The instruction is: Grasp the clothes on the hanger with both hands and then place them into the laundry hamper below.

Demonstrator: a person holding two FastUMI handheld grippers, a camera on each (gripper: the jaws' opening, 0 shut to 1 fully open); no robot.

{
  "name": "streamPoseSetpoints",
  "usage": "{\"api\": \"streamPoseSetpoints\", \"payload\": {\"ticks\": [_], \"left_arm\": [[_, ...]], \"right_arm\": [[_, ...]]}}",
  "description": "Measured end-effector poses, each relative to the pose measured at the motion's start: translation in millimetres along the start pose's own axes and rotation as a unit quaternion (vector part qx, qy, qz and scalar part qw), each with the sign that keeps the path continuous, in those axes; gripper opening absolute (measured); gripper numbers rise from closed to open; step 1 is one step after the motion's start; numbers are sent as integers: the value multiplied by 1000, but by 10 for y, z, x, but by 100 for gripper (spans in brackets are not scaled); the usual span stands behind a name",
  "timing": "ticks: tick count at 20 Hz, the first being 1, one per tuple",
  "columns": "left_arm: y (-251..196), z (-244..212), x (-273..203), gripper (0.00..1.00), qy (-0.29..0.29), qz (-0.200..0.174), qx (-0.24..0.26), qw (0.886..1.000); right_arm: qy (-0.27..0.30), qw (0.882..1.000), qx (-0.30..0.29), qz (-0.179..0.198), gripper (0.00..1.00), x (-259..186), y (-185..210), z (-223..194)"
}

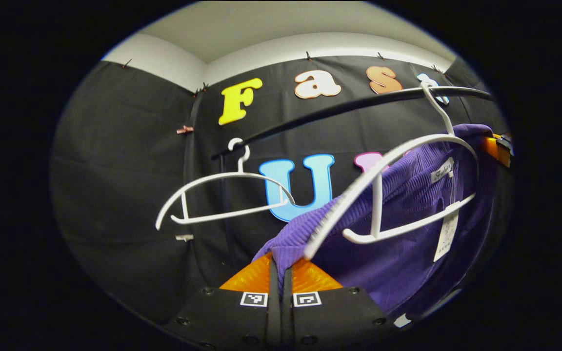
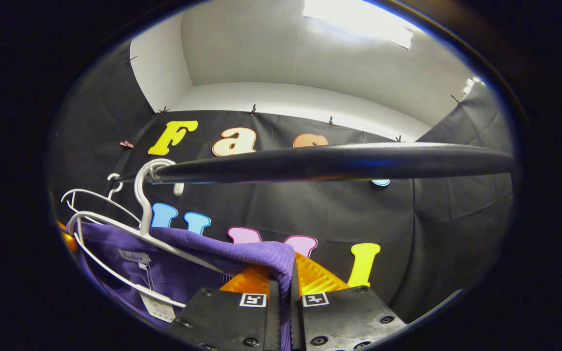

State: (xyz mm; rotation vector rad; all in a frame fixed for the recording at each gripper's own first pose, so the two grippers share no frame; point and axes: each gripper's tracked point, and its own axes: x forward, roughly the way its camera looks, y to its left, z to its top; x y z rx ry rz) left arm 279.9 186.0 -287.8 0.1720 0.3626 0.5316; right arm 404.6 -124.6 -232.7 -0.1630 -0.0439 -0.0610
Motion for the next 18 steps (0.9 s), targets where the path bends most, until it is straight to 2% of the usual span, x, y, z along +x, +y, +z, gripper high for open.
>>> {"api": "streamPoseSetpoints", "payload": {"ticks": [2,6,9,12,14,18], "left_arm": [[-218,-157,-43,5,19,-22,-12,1000],[-593,-169,-136,5,13,-57,-8,998],[-801,-230,-139,5,26,-84,-18,996],[-974,-324,-243,5,35,-104,-20,994],[-1115,-384,-270,5,43,-122,-23,991],[-1336,-553,-403,5,58,-153,-15,986]], "right_arm": [[14,1000,-4,-13,11,0,-117,-110],[56,997,-1,-51,11,-111,-406,-378],[107,991,-42,-65,12,-221,-528,-742],[161,984,-31,-64,12,-447,-508,-1095],[189,979,-45,-59,12,-541,-435,-1297],[237,970,-31,-28,12,-788,-244,-1543]]}}
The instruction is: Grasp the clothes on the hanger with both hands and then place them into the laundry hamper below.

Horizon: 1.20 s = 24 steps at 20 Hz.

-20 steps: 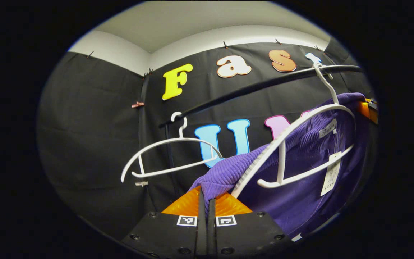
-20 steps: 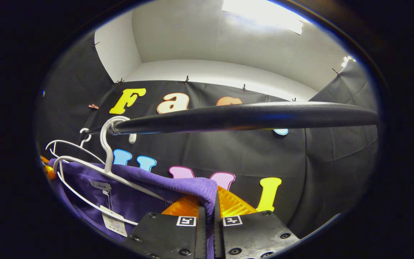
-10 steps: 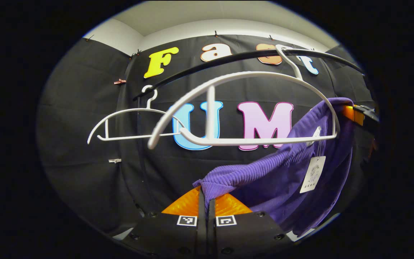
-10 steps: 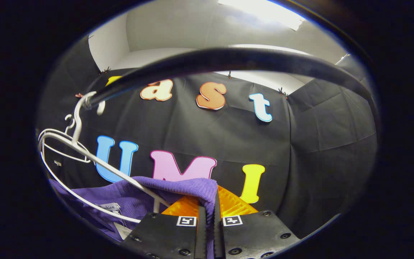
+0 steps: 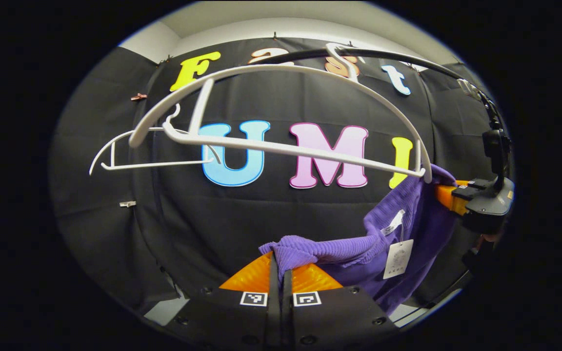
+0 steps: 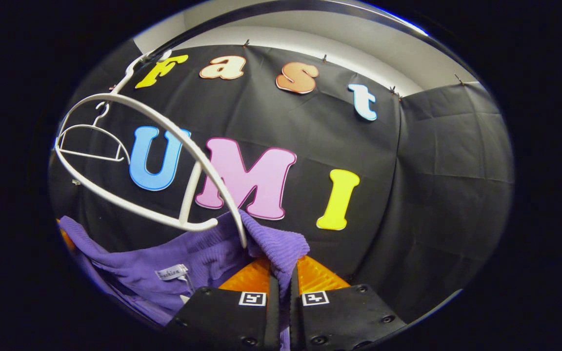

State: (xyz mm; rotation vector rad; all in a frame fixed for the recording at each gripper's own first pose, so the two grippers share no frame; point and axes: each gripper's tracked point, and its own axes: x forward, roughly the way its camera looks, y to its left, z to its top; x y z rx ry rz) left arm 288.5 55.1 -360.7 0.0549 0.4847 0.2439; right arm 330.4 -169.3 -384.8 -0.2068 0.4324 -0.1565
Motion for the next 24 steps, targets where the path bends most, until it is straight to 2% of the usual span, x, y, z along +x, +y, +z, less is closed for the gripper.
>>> {"api": "streamPoseSetpoints", "payload": {"ticks": [4,8,11,16,20,24], "left_arm": [[-66,-150,7,5,18,-15,-7,1000],[-174,-402,-31,5,46,-29,-18,998],[-218,-516,-38,5,58,-34,-12,998],[-232,-679,-20,5,83,-47,-16,995],[-138,-742,-12,5,103,-46,-20,993],[9,-814,-17,5,113,-33,-45,992]], "right_arm": [[35,998,2,42,12,-75,141,-247],[102,992,18,74,12,-296,291,-755],[118,984,28,127,12,-451,630,-831],[123,960,45,246,12,-736,1415,-734],[139,931,87,327,12,-964,1844,-631],[139,920,76,358,12,-1023,1972,-732]]}}
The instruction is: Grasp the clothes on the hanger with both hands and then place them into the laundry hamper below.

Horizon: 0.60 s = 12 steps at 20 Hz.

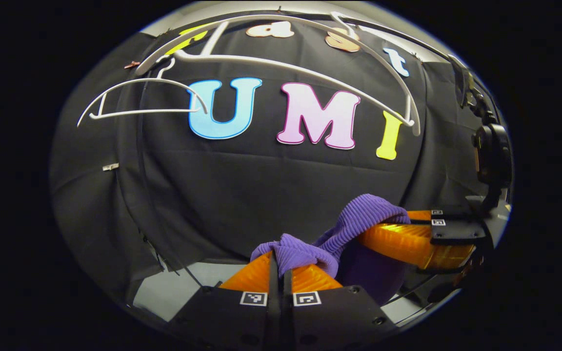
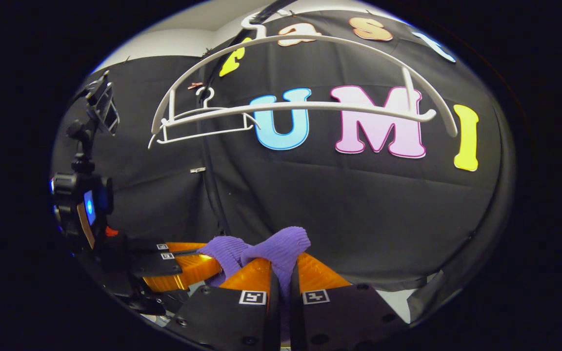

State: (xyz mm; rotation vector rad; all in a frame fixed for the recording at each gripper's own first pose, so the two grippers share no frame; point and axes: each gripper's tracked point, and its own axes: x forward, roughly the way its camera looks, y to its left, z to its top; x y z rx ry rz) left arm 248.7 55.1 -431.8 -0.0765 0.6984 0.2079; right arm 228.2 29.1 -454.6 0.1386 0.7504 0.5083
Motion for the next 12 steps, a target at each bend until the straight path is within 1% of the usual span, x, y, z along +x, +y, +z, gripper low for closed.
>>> {"api": "streamPoseSetpoints", "payload": {"ticks": [2,4,7,10,12], "left_arm": [[25,-106,42,5,21,3,-4,1000],[-2,-218,42,5,37,-2,-9,999],[-19,-326,85,5,66,-1,-17,998],[6,-539,171,7,107,12,-32,994],[18,-705,156,10,126,11,-40,991]], "right_arm": [[27,1000,16,2,12,55,-18,-172],[55,998,22,-8,12,78,-72,-329],[89,995,18,-30,12,111,-201,-525],[121,992,10,-33,12,101,-208,-682],[143,989,4,-33,18,97,-173,-841]]}}
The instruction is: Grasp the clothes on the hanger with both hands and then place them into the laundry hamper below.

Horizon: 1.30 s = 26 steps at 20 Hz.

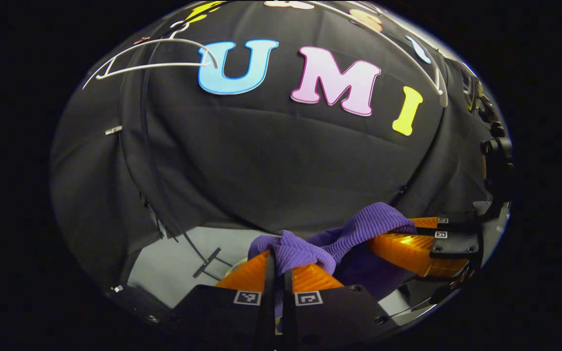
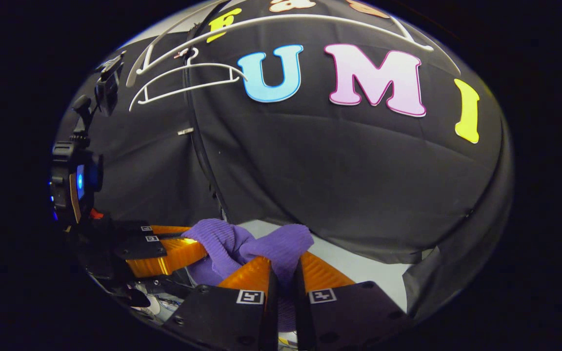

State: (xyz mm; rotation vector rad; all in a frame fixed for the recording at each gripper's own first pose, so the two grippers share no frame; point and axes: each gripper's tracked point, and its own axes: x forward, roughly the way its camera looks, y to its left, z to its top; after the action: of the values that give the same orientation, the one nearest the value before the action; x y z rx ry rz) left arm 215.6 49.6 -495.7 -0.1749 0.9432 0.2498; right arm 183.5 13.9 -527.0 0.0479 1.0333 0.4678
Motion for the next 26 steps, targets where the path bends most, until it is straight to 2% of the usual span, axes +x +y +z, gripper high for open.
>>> {"api": "streamPoseSetpoints", "payload": {"ticks": [1,2,3,4,7,8,9,11,13,17,21,26], "left_arm": [[31,-54,-3,7,7,4,-2,1000],[44,-95,-5,16,14,3,-5,1000],[24,-135,38,24,20,-5,-7,1000],[-2,-116,6,40,16,-8,-7,1000],[31,-16,-26,83,-3,1,8,1000],[54,7,-48,83,-8,5,13,1000],[68,30,-52,85,-12,7,15,1000],[72,60,-89,87,-19,7,12,1000],[77,87,-112,88,-23,3,11,1000],[49,177,-207,95,-44,-7,22,999],[77,255,-385,96,-66,-10,37,997],[169,419,-874,93,-116,-17,57,991]], "right_arm": [[5,1000,-3,2,24,0,6,-33],[4,1000,-3,2,40,-14,2,-38],[4,1000,2,1,38,-16,-6,-43],[-3,1000,4,3,47,-65,4,-5],[-17,1000,-8,-10,56,-92,-51,93],[-23,1000,-11,-16,60,-104,-82,121],[-29,999,-12,-22,76,-126,-114,158],[-37,999,-8,-26,88,-151,-142,198],[-42,999,-2,-31,95,-165,-150,224],[-49,998,-2,-35,94,-194,-118,256],[-61,997,-6,-46,98,-341,-36,312],[-94,993,-5,-77,98,-812,162,387]]}}
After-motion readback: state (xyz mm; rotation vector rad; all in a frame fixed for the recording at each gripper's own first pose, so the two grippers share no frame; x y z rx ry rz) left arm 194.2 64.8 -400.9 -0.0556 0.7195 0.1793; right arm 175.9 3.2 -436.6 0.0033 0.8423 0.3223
